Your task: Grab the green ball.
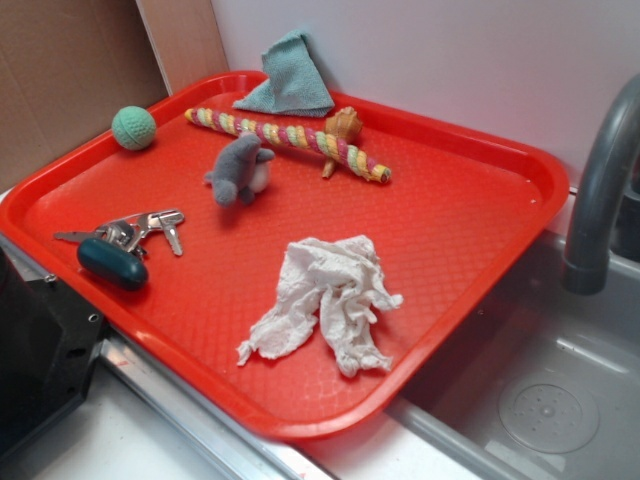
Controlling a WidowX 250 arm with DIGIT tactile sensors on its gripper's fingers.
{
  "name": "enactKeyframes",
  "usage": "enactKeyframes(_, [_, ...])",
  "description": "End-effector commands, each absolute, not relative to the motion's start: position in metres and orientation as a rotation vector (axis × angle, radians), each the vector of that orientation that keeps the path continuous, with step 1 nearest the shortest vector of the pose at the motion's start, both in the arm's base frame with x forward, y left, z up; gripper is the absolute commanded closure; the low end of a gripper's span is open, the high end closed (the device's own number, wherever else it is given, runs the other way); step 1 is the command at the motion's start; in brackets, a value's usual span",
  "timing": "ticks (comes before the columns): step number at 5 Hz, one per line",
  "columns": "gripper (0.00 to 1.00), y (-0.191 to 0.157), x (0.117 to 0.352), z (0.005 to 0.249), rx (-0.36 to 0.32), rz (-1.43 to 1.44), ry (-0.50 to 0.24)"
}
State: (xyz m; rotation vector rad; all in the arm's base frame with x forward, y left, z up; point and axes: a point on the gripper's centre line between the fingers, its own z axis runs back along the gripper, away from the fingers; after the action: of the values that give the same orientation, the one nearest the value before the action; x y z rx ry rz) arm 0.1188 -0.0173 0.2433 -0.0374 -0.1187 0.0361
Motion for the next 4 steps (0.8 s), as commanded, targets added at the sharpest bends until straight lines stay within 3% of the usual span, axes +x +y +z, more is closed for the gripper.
enactKeyframes(1, [0.00, -0.017, 0.119, 0.243, -0.037, 0.036, -0.119])
enactKeyframes(2, [0.00, 0.029, 0.129, 0.195, 0.052, 0.254, -0.018])
enactKeyframes(3, [0.00, 0.061, 0.152, 0.175, 0.060, 0.505, -0.075])
enactKeyframes(4, [0.00, 0.097, 0.188, 0.153, -0.058, 0.753, -0.237])
